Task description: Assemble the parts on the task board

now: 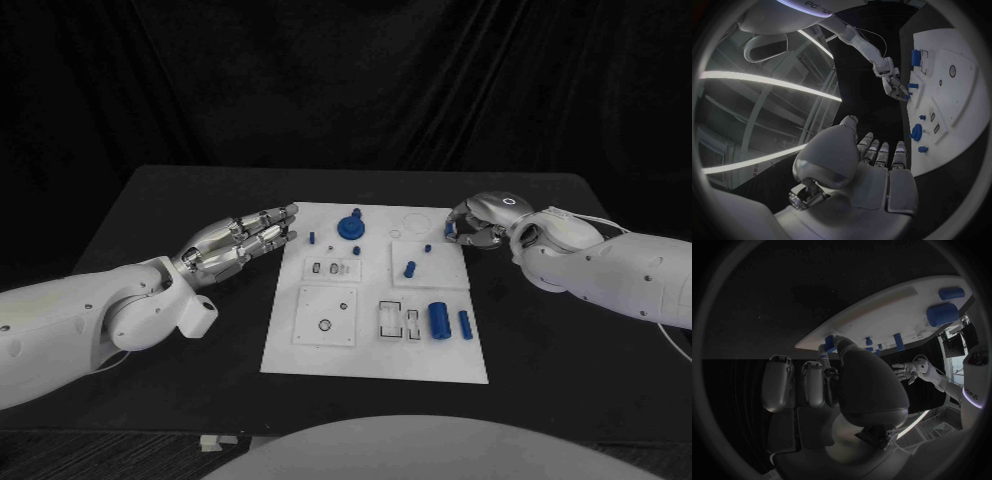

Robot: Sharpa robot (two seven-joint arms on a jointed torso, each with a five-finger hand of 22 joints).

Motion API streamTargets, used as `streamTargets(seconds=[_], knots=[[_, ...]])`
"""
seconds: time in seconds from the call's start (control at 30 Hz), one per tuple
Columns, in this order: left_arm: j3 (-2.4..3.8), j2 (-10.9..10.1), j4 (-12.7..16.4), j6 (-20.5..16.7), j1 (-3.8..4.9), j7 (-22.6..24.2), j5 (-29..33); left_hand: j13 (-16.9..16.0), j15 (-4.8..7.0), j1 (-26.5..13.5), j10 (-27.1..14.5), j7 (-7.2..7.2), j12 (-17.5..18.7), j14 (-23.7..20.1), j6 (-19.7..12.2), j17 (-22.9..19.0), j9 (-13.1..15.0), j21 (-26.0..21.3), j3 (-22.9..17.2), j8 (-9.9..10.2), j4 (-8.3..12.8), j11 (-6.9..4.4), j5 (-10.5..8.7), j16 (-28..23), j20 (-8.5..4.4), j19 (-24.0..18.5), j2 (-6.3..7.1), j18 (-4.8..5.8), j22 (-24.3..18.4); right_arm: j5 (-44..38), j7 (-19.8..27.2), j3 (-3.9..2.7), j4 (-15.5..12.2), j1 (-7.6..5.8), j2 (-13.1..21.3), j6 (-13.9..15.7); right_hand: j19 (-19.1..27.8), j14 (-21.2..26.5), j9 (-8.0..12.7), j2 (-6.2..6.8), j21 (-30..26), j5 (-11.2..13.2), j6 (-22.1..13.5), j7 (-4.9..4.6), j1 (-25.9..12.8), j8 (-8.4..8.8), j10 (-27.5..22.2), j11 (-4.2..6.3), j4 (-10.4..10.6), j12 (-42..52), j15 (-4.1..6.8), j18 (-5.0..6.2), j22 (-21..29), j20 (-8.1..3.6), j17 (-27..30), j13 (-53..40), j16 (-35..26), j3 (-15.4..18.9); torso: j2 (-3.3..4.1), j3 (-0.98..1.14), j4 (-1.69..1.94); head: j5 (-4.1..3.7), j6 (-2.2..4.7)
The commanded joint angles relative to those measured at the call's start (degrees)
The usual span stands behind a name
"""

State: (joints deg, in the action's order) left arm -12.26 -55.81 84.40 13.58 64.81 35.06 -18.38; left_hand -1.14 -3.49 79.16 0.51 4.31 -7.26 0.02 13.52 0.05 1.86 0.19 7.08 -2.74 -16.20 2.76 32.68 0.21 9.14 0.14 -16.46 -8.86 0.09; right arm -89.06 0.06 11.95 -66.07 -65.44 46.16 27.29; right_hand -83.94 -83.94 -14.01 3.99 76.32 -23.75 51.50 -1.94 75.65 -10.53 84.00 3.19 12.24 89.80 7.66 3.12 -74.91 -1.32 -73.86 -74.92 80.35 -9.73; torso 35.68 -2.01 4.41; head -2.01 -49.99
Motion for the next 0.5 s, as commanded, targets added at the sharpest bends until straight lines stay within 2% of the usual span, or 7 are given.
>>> streamTargets(seconds=[0.03,0.23,0.3,0.5], knots=[[0.05,0.2,-0.1,0.8,-0.09,0.5,0.1,0.0,-0.35,0.2,-0.1,0.19,0.1,0.0,-0.2,0.0,0.1,-0.2,-0.4,-0.4,0.1,0.19,0.25,-0.2,0.33,-0.1,-0.06,-0.83,-0.1,-0.1,-0.9,-0.04,-0.8,0.02,0.3,4.9,-2.1,-3.3,-0.2,-0.68,-0.1,-0.7,0.1,-0.18,-0.1,-0.5,6.0,-0.32,-0.2,0.2,-0.34,0.28,-8.7,0.4,0.0,-15.1,0.0,-0.1,-0.01,0.02,0.01,0.01,-0.01],[0.05,0.2,-0.2,0.9,-0.1,0.4,0.1,0.0,-0.35,0.2,-0.1,0.19,0.1,0.0,-0.2,0.0,0.1,-0.2,-0.4,-0.4,0.1,0.19,0.25,-0.2,0.33,-0.1,-0.06,-0.83,-0.1,-0.1,-1.3,-0.04,-2.4,-0.86,0.7,7.1,-2.2,-3.3,-0.9,-0.95,-0.2,-4.0,0.0,-0.2,-0.2,-1.39,6.0,-0.34,-0.7,0.2,-0.37,0.29,-8.8,0.41,0.1,-15.1,0.0,-0.6,-0.03,0.02,-0.01,0.14,-0.01],[0.05,0.3,-0.2,0.9,-0.1,0.3,0.1,0.0,-0.35,0.2,-0.1,0.19,0.1,0.0,-0.2,0.0,0.1,-0.2,-0.4,-0.4,0.1,0.19,0.25,-0.2,0.33,-0.1,-0.06,-0.83,-0.1,-0.1,-1.5,-0.04,-3.2,-1.36,0.8,7.4,-2.2,-3.3,-1.3,-1.12,-0.3,-7.5,-0.1,-0.31,0.6,-1.91,6.0,-0.4,-1.8,0.2,-0.37,0.3,-8.8,0.4,0.1,-15.1,0.0,-1.6,-0.04,0.01,-0.03,0.24,-0.01],[0.05,0.3,-0.3,0.9,-0.11,0.2,0.1,0.0,-0.35,0.2,-0.1,0.19,0.1,0.0,-0.2,0.0,0.1,-0.2,-0.4,-0.4,0.1,0.19,0.25,-0.2,0.33,-0.1,-0.06,-0.83,-0.1,-0.1,-2.5,-0.04,-7.2,-3.19,1.4,7.1,-2.2,-3.3,-1.4,-0.93,-0.4,-7.8,-0.1,-0.51,0.6,-2.12,6.0,-0.48,-2.0,0.2,-0.42,0.31,-8.8,0.44,0.3,-15.1,-0.1,-1.7,-0.06,-0.02,-0.02,0.61,-0.01]])
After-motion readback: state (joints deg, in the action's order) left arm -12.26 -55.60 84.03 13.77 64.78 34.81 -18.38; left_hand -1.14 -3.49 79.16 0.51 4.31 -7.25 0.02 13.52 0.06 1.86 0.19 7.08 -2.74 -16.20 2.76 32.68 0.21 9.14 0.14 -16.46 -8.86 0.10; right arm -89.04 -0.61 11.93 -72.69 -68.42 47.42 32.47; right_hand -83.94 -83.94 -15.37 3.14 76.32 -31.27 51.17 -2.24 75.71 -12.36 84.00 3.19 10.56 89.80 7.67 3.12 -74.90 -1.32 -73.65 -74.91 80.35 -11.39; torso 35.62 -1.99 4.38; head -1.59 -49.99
